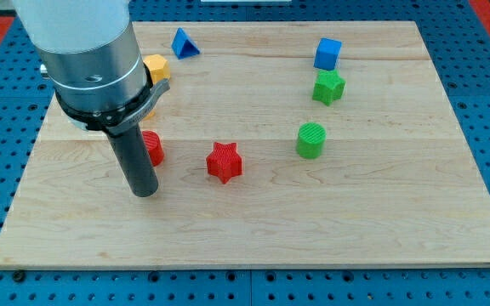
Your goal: Move the yellow hexagon towards the bottom right
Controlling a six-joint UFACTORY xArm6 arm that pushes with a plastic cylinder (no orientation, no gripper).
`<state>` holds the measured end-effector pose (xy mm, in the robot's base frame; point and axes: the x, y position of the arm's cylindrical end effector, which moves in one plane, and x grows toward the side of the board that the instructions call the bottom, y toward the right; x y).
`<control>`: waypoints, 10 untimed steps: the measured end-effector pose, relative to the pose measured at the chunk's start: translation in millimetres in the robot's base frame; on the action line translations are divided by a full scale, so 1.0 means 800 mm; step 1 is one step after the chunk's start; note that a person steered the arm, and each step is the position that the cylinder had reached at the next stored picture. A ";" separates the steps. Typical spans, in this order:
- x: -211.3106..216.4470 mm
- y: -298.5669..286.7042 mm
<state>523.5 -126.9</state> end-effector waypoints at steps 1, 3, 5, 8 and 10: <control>0.000 0.000; -0.045 -0.014; -0.103 -0.013; -0.218 -0.091; -0.277 -0.052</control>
<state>301.8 -168.6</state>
